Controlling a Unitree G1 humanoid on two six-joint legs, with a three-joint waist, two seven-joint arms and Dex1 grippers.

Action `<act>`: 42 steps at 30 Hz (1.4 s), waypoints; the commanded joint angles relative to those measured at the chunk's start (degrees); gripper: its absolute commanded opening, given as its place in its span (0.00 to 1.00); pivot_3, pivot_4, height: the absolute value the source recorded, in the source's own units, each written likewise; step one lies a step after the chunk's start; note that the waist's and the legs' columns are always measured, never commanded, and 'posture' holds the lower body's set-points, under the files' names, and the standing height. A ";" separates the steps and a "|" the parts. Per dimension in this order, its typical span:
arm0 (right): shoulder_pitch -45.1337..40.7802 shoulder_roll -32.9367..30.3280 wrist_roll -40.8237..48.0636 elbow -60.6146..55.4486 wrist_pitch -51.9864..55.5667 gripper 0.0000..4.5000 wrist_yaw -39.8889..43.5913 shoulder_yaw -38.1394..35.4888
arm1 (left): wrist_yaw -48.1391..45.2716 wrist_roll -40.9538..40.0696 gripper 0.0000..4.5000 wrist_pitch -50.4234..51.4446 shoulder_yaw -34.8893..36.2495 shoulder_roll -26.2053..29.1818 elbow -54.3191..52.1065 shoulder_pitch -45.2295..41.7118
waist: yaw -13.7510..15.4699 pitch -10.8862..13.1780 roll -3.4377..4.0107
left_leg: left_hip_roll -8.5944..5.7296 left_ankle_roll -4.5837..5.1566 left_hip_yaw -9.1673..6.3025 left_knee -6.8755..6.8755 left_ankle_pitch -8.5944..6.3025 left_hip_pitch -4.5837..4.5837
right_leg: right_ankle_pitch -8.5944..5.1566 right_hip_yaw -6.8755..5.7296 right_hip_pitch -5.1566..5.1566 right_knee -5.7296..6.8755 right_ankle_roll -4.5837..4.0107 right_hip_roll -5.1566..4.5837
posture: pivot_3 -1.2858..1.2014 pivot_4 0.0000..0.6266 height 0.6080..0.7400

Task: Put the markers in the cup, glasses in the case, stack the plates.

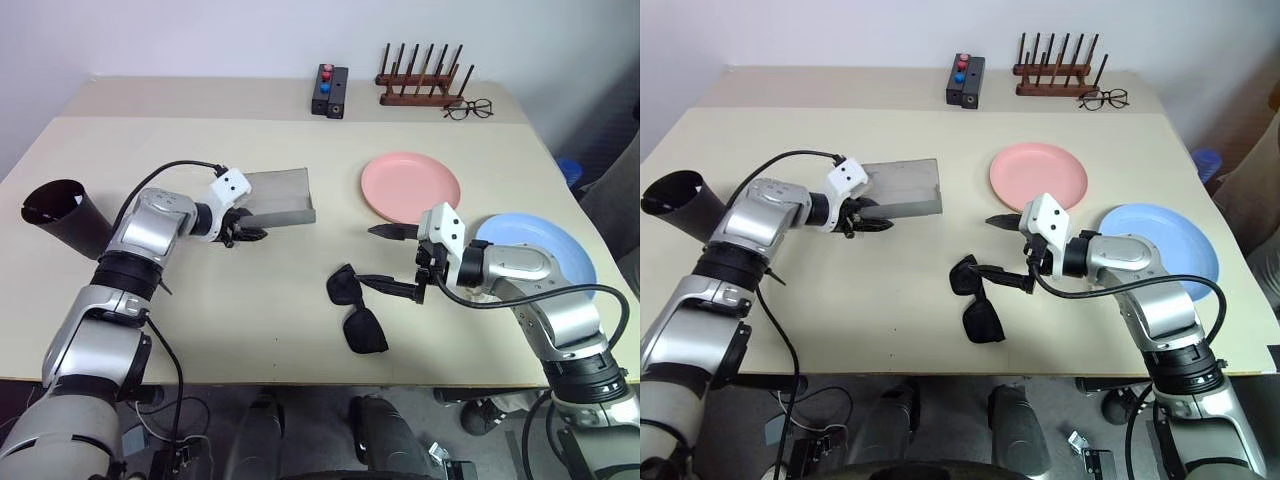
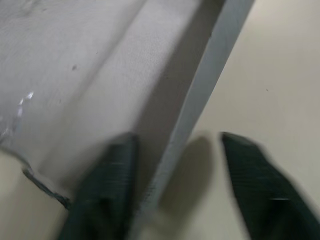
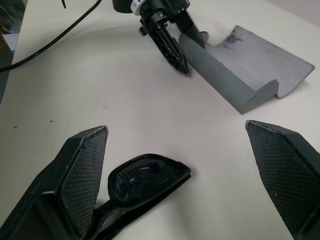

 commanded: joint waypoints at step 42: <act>5.40 -3.98 11.92 -8.42 33.31 1.00 -6.01 -5.27 | -12.65 -13.32 0.62 -0.34 12.41 19.66 -51.01 33.27 | -0.01 0.01 0.04 | 0.03 0.07 0.06 0.07 -0.04 0.04 | -0.02 0.03 0.01 0.03 -0.08 -0.05 | 0.52 0.24 1.00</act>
